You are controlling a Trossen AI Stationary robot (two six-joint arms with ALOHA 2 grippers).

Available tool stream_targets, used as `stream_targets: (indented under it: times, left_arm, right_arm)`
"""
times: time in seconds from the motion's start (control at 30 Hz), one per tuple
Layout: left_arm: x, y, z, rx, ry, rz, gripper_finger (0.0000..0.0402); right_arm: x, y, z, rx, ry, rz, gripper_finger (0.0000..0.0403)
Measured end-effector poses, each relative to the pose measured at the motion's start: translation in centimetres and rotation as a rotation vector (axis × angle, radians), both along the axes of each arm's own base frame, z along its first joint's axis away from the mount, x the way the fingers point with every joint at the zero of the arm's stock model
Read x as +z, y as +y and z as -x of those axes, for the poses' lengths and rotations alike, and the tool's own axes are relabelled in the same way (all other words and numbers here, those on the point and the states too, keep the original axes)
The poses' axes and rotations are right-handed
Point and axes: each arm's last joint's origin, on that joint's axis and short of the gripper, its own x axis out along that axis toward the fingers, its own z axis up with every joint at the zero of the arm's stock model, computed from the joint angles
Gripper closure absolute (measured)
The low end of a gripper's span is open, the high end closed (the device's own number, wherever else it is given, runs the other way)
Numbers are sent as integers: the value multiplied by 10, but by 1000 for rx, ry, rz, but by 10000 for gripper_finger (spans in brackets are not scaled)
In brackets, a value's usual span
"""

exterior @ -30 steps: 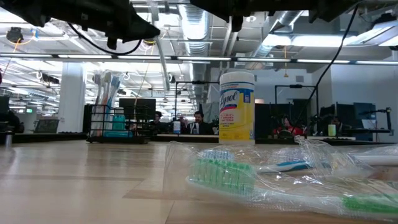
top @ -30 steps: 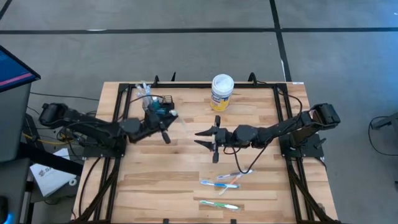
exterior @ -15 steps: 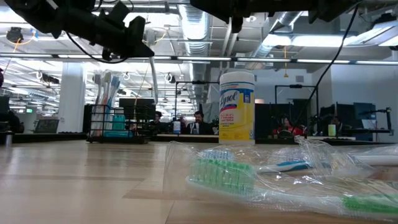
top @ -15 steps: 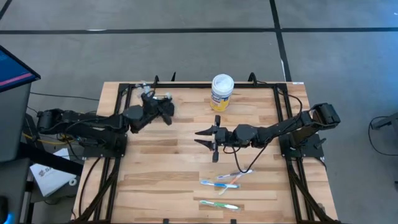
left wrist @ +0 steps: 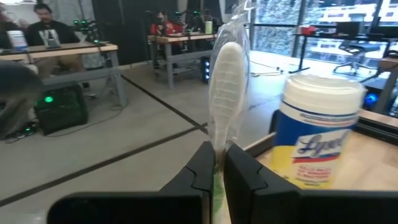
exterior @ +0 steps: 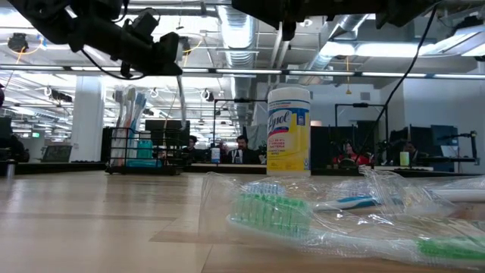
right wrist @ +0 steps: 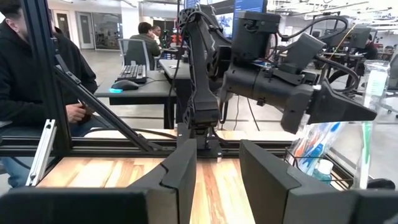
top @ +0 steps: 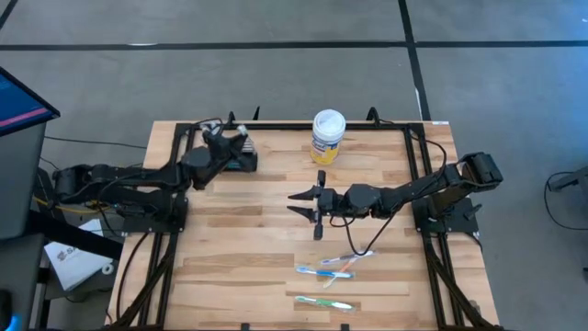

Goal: Pick & Place toothbrushing station
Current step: Put the top green toothbrush into the mesh organizer

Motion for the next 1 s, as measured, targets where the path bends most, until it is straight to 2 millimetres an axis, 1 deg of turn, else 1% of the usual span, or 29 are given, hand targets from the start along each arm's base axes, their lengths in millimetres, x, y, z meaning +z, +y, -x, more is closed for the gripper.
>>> stream_targets:
  times: [0.13, 0.43, 0.63, 1.0]
  left_arm:
    - [0, 8, 3, 39, 1, -1, 396]
    - [0, 16, 7, 85, 1, -1, 396]
    - [0, 18, 8, 94, 6, 0, 396]
    - [-8, 21, 4, 97, 47, 15, 396]
  right_arm:
    - [0, 0, 0, 0, 0, 0, 290]
    - [0, 0, 0, 0, 0, 0, 290]
    - [0, 0, 0, 0, 0, 0, 290]
    - [0, 0, 0, -1, 0, 0, 290]
